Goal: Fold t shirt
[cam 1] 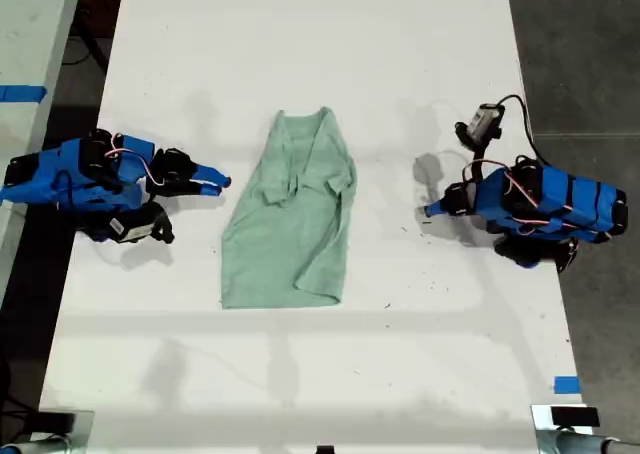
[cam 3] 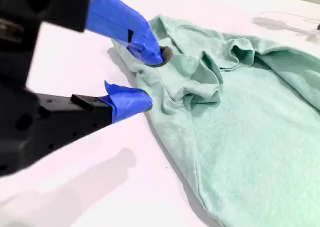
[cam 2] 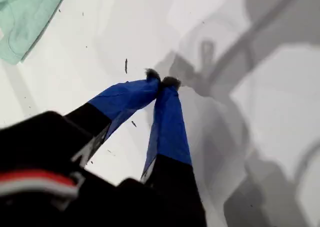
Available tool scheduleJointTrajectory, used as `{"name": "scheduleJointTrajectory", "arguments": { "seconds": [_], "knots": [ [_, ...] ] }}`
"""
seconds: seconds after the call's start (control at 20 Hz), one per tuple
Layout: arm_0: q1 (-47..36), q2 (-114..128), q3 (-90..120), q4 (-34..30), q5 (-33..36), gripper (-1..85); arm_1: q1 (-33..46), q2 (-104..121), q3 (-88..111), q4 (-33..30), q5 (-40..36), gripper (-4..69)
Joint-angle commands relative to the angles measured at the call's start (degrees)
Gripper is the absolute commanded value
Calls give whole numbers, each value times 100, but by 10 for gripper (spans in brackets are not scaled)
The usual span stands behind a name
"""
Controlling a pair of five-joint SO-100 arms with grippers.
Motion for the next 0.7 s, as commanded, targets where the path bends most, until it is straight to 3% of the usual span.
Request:
{"name": "scheduleJointTrajectory", "arguments": {
  "seconds": [0.0, 0.65],
  "knots": [
    [53, 26, 255, -18, 44, 111, -53, 62, 220, 9, -70, 19],
    [-167, 26, 255, -18, 44, 112, -62, 62, 220, 9, -79, 19]
  ]
}}
